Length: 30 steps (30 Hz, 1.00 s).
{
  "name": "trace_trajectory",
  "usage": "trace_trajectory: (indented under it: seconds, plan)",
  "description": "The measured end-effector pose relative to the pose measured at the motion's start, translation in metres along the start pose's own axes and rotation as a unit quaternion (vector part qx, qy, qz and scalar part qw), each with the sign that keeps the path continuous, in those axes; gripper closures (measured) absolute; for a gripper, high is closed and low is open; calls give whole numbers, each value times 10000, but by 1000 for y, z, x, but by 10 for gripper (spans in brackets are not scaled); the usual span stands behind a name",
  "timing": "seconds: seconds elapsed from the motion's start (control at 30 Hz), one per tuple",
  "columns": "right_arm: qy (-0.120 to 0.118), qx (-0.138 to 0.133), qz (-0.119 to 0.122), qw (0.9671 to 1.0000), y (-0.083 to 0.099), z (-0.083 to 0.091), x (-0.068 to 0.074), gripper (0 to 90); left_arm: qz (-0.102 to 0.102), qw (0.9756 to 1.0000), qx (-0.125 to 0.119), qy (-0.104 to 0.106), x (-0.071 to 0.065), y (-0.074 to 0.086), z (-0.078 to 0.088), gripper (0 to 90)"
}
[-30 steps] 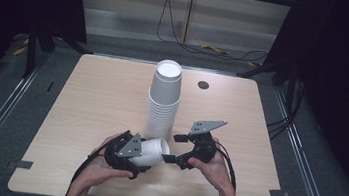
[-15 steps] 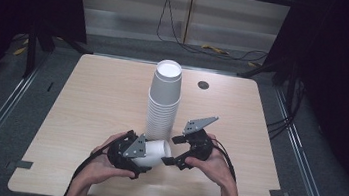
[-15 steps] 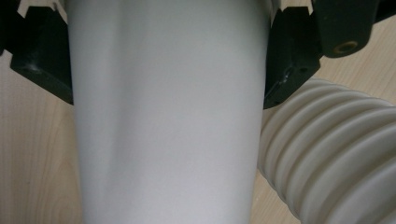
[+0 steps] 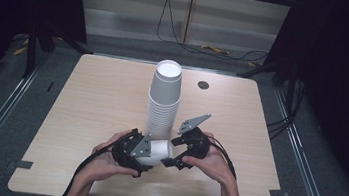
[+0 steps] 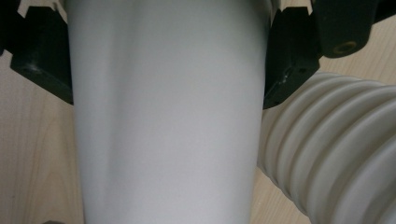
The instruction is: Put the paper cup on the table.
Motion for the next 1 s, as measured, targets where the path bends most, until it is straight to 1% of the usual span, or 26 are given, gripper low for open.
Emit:
trace_trajectory:
  seconds: [0.07,0.1,0.13,0.17,0.2,0.23,0.27,0.3,0.33,0.37,0.4,0.43,0.47,0.5,0.53,0.57,0.6,0.63,0.67,0.73,0.77,0.83,0.87,0.93,0.97,1.0]
  plan:
    - [-24,41,14,10000,-1,-1,-1,139,-20,10000,41,-10,0,0,-1,166]
    - [-46,70,47,10000,-1,-2,-1,140,-26,10000,29,-66,0,-1,-1,166]
    - [11,144,47,9999,0,-2,-2,147,-61,9999,20,-80,1,-1,0,168]
    - [5,251,49,9997,1,-3,-1,147,-3,10000,-31,-43,-1,-2,0,168]
    - [-9,252,100,9996,1,-4,-1,147,-85,10000,22,-38,-2,-2,0,168]
    - [-69,276,90,9996,1,-5,1,148,-114,9999,30,-52,-3,-3,-1,168]
    - [-75,338,62,9994,2,-4,1,150,-131,9999,32,-38,-4,-4,-1,168]
    - [-80,326,94,9994,2,-4,1,150,-154,9999,62,-47,-4,-4,-1,168]
    - [-111,338,100,9993,2,-5,2,150,-95,10000,-14,-19,-7,-6,-2,168]
    - [-124,386,86,9991,3,-5,3,150,-200,9998,28,-16,-7,-6,-2,168]
    - [-113,421,110,9990,4,-6,2,150,-212,9998,63,-16,-7,-6,-2,168]
    - [-110,459,155,9988,6,-6,2,149,-325,9993,154,-37,-6,-5,-2,168]
    - [-140,462,138,9987,6,-7,2,149,-304,9994,143,-37,-6,-5,-3,168]
    - [-157,492,117,9986,7,-7,2,148,-476,9982,347,-84,-4,-3,-2,168]
    - [-193,484,116,9986,8,-7,2,148,-362,9991,207,-80,-6,-5,-5,168]
    - [-221,491,100,9985,8,-7,3,148,-425,9987,266,-67,-7,-5,-4,168]
    - [-250,492,102,9984,8,-7,3,148,-440,9987,260,-53,-8,-6,-5,168]
    - [-291,490,110,9983,8,-7,3,148,-561,9977,369,-68,-7,-5,-4,168]
    - [-260,523,134,9982,8,-8,3,148,-472,9985,266,-50,-10,-8,-6,168]
    - [-300,540,101,9980,8,-8,3,148,-445,9987,224,-57,-10,-9,-7,168]
    - [-304,559,110,9979,8,-8,2,148,-548,9980,301,-52,-9,-8,-7,168]
    - [-406,546,115,9976,7,-9,3,149,-482,9985,269,-21,-12,-9,-9,168]
    - [-415,585,130,9973,7,-9,3,151,-633,9971,414,-20,-11,-8,-7,168]
    - [-489,676,125,9964,6,-10,2,156,-545,9980,306,10,-14,-10,-10,168]
    - [-525,709,140,9960,6,-11,2,158,-581,9977,338,1,-14,-9,-9,168]
    - [-635,778,70,9949,7,-11,3,161,-586,9977,341,-1,-14,-10,-10,168]
Point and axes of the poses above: each handheld gripper's, and its own axes: z roughly backward along the jaws, y roughly out of its underside, x roughly to its left, the point moved 9 cm from there along -z, roughly forward along the jaws, and after that the axes turned 9 degrees about z, right-handed, at the moved point
